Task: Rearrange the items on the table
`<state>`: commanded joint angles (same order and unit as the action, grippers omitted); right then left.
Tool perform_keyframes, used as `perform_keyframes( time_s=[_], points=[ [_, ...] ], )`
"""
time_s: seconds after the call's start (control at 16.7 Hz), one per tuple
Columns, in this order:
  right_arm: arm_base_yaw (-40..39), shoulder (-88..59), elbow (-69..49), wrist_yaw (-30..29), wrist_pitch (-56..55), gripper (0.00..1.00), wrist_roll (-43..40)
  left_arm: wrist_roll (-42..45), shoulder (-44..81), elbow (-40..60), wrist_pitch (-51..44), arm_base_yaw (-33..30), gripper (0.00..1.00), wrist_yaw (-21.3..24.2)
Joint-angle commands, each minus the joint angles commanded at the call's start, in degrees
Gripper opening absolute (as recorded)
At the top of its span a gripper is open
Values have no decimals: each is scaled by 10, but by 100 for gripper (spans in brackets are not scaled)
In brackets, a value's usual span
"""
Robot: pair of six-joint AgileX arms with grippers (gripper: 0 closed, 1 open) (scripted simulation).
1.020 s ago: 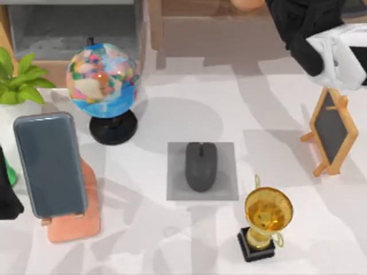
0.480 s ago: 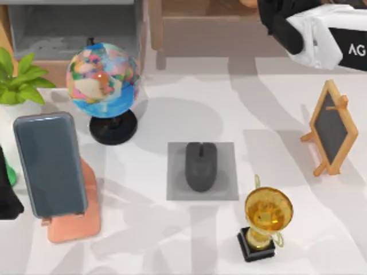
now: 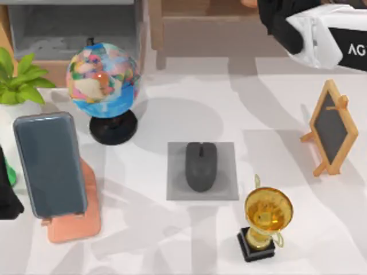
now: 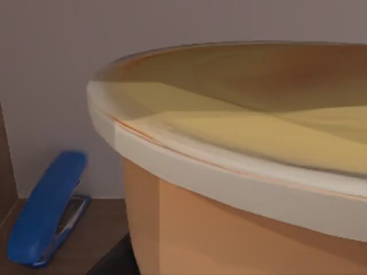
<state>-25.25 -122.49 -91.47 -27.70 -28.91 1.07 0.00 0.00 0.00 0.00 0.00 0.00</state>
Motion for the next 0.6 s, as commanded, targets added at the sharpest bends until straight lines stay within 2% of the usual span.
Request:
perform_keyframes(
  time_s=[0.18,0.6],
  points=[
    [0,0,0,0,0,0,0,0,0,0,0,0,100,0],
    [0,0,0,0,0,53,0,0,0,0,0,0,100,0]
  ],
)
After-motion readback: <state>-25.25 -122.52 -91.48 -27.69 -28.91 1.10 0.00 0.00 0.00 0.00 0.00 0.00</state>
